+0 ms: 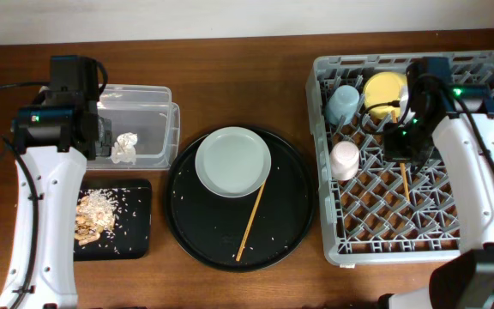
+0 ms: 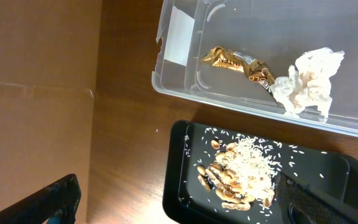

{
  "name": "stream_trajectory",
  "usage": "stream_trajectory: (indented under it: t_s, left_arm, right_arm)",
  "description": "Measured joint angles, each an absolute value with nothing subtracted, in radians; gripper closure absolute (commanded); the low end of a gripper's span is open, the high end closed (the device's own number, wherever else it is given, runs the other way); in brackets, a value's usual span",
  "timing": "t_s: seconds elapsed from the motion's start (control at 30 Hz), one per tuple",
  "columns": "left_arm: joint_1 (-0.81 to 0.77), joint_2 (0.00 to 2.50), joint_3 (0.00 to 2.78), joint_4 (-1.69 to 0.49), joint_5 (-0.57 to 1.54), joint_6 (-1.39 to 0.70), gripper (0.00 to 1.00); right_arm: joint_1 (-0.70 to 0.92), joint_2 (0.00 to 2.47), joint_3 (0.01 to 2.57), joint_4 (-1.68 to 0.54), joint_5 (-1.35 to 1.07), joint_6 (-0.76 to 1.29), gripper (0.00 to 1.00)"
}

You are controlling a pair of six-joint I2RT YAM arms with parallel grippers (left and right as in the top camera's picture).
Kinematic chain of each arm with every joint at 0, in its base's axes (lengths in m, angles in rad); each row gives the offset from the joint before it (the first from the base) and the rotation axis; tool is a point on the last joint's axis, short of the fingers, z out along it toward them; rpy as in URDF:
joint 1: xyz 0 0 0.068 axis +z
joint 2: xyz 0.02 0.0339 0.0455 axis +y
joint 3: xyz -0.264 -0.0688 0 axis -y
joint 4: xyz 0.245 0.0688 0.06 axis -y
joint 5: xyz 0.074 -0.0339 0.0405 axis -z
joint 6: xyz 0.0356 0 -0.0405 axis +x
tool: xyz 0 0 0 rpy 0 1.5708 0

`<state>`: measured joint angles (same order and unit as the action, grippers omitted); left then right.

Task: Sort waste into correct bins and load items into the dishwasher rack
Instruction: 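Insert the chopstick upright into the dish rack with the right gripper, then grasp the second wooden chopstick on the round tray with the right gripper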

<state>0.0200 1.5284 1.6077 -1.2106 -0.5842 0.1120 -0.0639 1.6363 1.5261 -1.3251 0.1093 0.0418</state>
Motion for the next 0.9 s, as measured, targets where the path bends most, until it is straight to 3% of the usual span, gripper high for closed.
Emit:
stream_trajectory:
  t_s: [0.53, 0.6, 0.67, 0.9]
  left_arm:
    - [0.02, 1.528, 1.608, -1.211, -0.584, 0.112, 0.01]
    - [0.02, 1.528, 1.608, -1.211, -0.584, 0.112, 0.01]
    - [0.02, 1.528, 1.608, -1.211, -0.584, 0.112, 0.0]
    - [0.02, 1.528, 1.608, -1.211, -0.584, 0.112, 0.01]
  right_arm:
    - [-0.064, 1.688, 1.467, -1.277, 0.107, -0.01, 0.94]
    - [-0.064, 1.708, 1.467, -1.277, 0.099, -0.01, 0.68]
    - [-0.064, 1.728, 1.467, -1.274, 0.09, -0.012, 0.54]
    - [-0.064, 1.739, 1.468, -1.301, 0.076, 0.025, 0.54]
